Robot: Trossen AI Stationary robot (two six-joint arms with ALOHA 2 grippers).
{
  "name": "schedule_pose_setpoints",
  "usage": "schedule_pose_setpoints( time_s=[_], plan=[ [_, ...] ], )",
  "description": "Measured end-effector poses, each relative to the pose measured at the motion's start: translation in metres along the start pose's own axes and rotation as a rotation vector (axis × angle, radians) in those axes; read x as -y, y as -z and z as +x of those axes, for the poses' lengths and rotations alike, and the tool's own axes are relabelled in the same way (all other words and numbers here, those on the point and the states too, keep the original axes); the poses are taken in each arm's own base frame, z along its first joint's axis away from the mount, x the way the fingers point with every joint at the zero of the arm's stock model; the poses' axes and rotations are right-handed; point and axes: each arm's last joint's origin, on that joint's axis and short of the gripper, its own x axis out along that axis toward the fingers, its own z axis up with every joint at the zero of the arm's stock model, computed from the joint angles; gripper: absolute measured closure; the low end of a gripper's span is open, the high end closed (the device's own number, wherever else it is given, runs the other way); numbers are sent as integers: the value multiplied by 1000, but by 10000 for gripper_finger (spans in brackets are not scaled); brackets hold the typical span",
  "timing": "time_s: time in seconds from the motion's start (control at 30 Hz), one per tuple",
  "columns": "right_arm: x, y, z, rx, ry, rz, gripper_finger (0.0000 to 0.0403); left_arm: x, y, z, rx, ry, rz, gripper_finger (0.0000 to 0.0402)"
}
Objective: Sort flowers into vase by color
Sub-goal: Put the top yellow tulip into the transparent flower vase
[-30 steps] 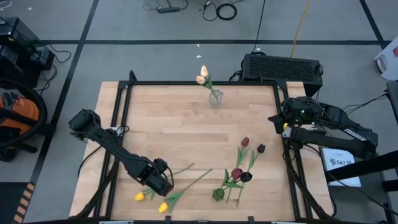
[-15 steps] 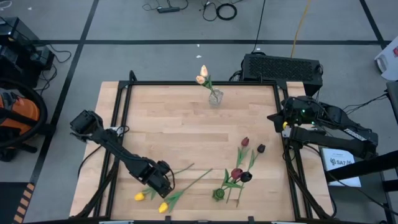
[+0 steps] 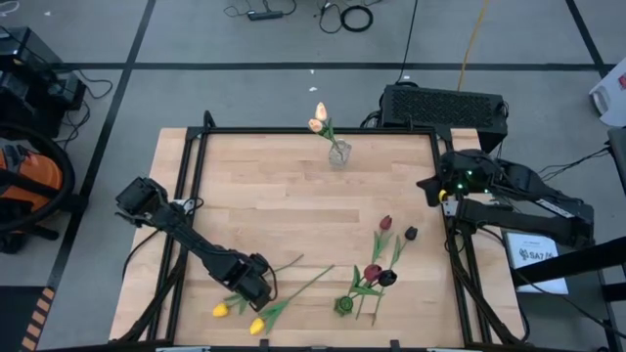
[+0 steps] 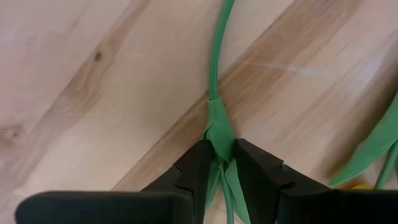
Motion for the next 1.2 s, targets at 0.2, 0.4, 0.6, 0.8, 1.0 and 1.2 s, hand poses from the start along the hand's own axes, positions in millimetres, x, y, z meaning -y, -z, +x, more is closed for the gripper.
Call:
schedule_pose_setpoints(
  time_s=[0.2,0.4,0.6,0.8,1.0,1.2],
  plan=[
    [-3,-4,7,-13,9,-5,403,3,-4,-22,57,51,-3,313],
    [-4,-6,12,-37,25,-19,403,2,-6,-32,64,59,-18,313],
    [-6,-8,13,-17,11,-25,403,2,-7,-33,95,57,-12,313],
    [-7,-10,13,-3,-6,-26,403,1,-9,-27,151,30,1,313],
    [-7,-10,13,-4,-6,-33,403,10,-10,-9,121,56,18,313],
    [-7,-10,13,-4,-6,-39,403,11,-8,2,89,18,20,313]
  ],
)
